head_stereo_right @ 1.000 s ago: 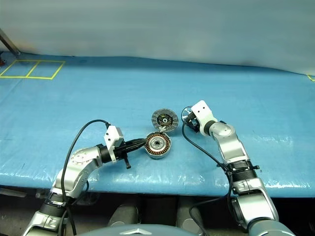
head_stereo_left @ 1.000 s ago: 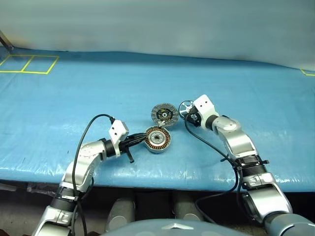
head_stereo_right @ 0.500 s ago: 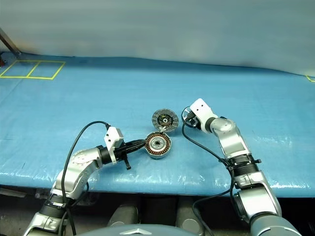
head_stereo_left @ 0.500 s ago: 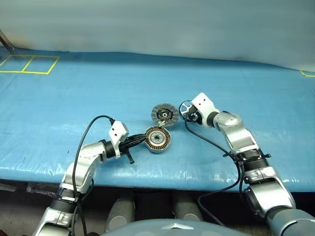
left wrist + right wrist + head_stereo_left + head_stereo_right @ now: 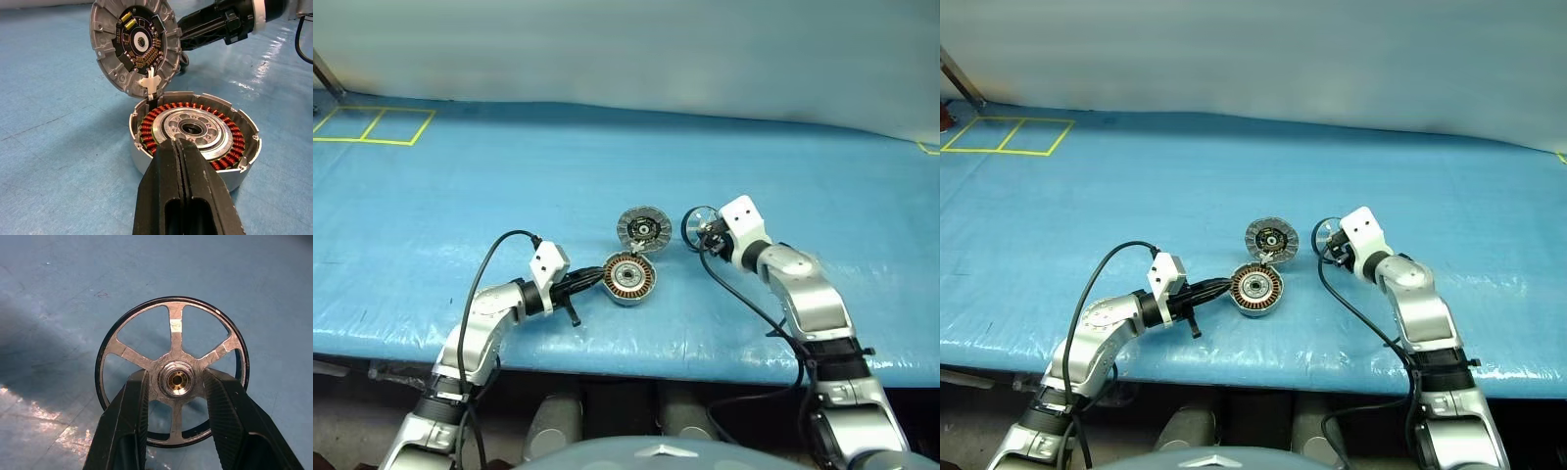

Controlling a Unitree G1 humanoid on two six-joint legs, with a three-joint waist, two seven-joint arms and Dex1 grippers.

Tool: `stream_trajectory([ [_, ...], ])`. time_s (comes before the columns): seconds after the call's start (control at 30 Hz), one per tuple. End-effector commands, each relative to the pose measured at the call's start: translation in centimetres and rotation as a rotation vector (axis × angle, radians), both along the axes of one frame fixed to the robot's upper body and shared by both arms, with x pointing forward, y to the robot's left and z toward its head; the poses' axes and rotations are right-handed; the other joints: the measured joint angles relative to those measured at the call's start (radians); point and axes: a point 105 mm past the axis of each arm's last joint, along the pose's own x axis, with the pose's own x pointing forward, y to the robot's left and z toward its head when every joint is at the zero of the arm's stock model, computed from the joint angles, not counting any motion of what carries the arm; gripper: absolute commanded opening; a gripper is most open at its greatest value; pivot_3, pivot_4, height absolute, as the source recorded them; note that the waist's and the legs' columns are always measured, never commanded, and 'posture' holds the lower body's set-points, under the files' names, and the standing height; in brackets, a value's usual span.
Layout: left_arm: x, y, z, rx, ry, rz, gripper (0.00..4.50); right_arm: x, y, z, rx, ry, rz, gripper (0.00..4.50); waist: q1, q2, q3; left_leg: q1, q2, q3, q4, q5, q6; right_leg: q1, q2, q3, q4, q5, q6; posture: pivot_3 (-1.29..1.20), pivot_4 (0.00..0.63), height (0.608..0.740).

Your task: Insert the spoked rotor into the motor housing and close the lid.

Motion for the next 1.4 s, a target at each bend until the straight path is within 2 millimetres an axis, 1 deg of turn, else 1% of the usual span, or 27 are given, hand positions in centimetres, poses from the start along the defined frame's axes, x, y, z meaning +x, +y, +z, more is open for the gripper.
stream_trajectory([
  [0.03,0.3,-0.5,1.7,-0.036,-0.077,-0.019,0.0,-0.9,-0.6,2.5,0.071,-0.075,-0.027,1.6,0.001,0.001,0.0,0.0,0.0,0.0,0.0,0.0,0.0,0.0,0.0,0.0,0.0,0.0,0.0,0.0,0.15,0.74],
  [0.23,0.4,-0.5,2.1,-0.068,-0.098,-0.021,0.0,-4.1,-0.7,4.0,0.236,-0.124,-0.008,1.6,0.002,0.001,0.001,-0.001,0.0,0.0,0.0,0.0,0.0,-0.001,0.0,0.0,0.0,0.0,0.0,0.0,0.15,0.74],
  [0.33,0.5,-0.4,2.1,-0.089,-0.09,-0.02,0.0,-5.9,-0.3,4.7,0.362,-0.157,0.055,1.6,0.003,0.002,0.001,-0.001,0.0,0.0,-0.001,0.0,0.0,-0.001,0.0,0.0,0.0,0.0,0.0,0.0,0.15,0.74],
  [0.37,0.5,-0.4,2.2,-0.092,-0.098,-0.019,0.0,-6.5,0.0,4.9,0.4,-0.166,0.093,1.6,0.002,0.002,0.001,-0.001,0.0,0.0,0.0,0.0,0.0,-0.001,0.0,0.0,0.0,0.0,0.0,0.0,0.15,0.74],
  [0.47,0.3,-0.4,2.8,-0.133,-0.16,-0.045,0.0,-9.0,2.1,5.5,0.527,-0.164,0.266,1.6,0.001,0.002,0.001,-0.001,0.001,0.0,0.0,0.0,0.0,-0.001,0.0,0.0,0.0,0.0,0.0,0.0,0.15,0.74],
  [0.5,0.1,-0.3,2.6,-0.144,-0.132,-0.064,0.0,-9.6,2.6,5.5,0.555,-0.149,0.31,1.6,0.001,0.002,0.002,-0.001,0.001,0.0,0.0,0.0,0.0,-0.001,0.0,0.0,0.0,0.0,0.0,0.0,0.15,0.74],
  [0.6,-0.1,-0.1,2.2,-0.154,-0.071,-0.084,0.0,-10.3,3.8,5.4,0.591,-0.118,0.382,1.6,-0.001,0.002,0.002,-0.001,0.001,0.001,0.0,0.0,0.0,-0.001,0.0,0.0,0.0,0.0,0.0,0.0,0.15,0.74],
  [0.67,-0.2,0.0,1.8,-0.148,-0.047,-0.093,0.0,-10.4,4.7,5.3,0.601,-0.099,0.424,1.6,-0.001,0.002,0.002,-0.001,0.002,0.001,0.001,0.0,0.0,-0.001,0.0,0.0,0.0,0.0,0.0,0.0,0.15,0.74],
  [0.77,-0.5,0.2,1.2,-0.123,-0.019,-0.106,0.0,-9.9,5.8,5.0,0.594,-0.072,0.454,1.6,-0.001,0.002,0.002,-0.001,0.002,0.001,0.001,0.0,0.0,-0.002,0.0,0.0,0.0,0.0,0.0,0.0,0.15,0.74],
  [0.87,-0.5,0.4,0.9,-0.11,-0.016,-0.107,0.0,-9.5,6.9,5.0,0.577,-0.055,0.491,1.6,0.0,0.002,0.002,-0.002,0.002,0.001,0.0,0.0,0.0,-0.003,0.0,0.0,-0.001,0.0,0.0,0.0,0.15,0.74],
  [1.0,-0.5,0.6,0.9,-0.105,-0.018,-0.096,0.0,-8.5,7.5,4.6,0.537,-0.038,0.496,1.6,0.005,0.002,0.002,-0.003,0.002,0.001,-0.001,0.0,0.0,-0.003,0.0,-0.001,-0.001,-0.001,0.0,0.0,0.15,0.74],
  [1.2,-0.7,0.5,0.6,-0.098,-0.019,-0.093,0.0,-8.8,8.2,2.2,0.378,0.061,0.557,1.6,0.007,0.002,0.002,-0.003,0.001,0.001,-0.001,-0.001,0.0,-0.003,0.0,-0.001,-0.002,-0.001,0.0,0.0,0.15,0.74],
  [1.4,-0.8,0.3,0.7,-0.102,-0.022,-0.094,0.0,-8.8,8.5,2.2,0.363,0.062,0.583,1.6,0.006,0.002,0.003,-0.003,0.001,0.001,0.0,-0.001,0.0,-0.003,0.0,-0.001,-0.002,-0.001,0.0,0.0,0.15,0.74],
])
